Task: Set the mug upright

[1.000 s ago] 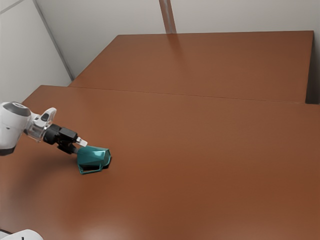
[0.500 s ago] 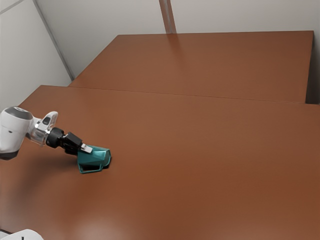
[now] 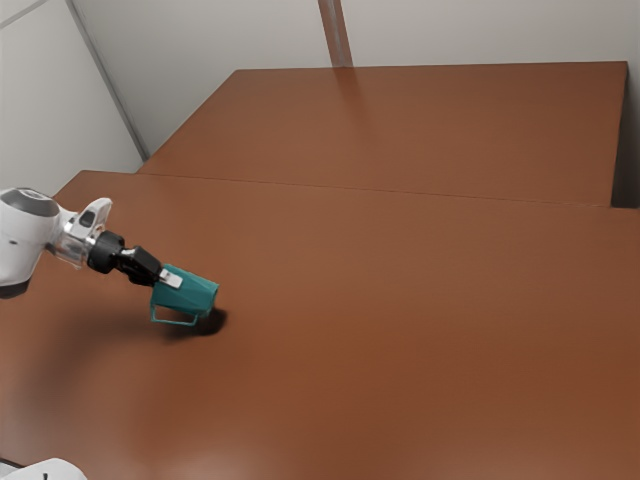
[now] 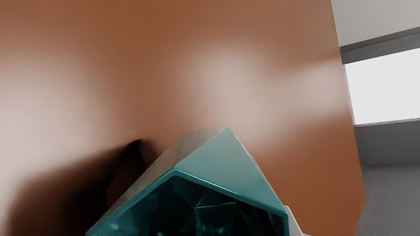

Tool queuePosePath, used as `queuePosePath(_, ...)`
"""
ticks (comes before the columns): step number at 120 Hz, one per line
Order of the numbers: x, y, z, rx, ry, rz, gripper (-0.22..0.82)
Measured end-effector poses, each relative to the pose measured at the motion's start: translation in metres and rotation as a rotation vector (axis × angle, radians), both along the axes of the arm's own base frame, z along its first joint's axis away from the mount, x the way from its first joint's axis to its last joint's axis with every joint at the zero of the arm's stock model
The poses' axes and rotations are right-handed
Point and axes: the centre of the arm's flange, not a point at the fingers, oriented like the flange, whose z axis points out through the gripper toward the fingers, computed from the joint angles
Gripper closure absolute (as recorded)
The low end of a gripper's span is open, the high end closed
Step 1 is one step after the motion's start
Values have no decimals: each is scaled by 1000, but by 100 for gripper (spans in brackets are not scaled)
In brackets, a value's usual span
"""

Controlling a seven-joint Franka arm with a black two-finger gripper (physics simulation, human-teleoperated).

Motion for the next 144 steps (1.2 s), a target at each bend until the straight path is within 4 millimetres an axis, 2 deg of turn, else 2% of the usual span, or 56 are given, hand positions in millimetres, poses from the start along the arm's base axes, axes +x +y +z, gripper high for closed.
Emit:
queuePosePath(11,9,-18,32,93,-48,-43,76)
queuePosePath(30,30,-63,61,331,-106,-150,76)
queuePosePath(52,49,-112,78,591,-129,-255,76)
queuePosePath(65,53,-139,88,725,-139,-284,76)
queuePosePath(80,58,-174,91,833,-136,-312,77)
queuePosePath(91,57,-193,85,882,-123,-312,78)
queuePosePath(107,51,-204,71,931,-86,-274,78)
queuePosePath(132,45,-194,58,953,-28,-154,79)
queuePosePath(144,44,-197,53,950,-8,-121,79)
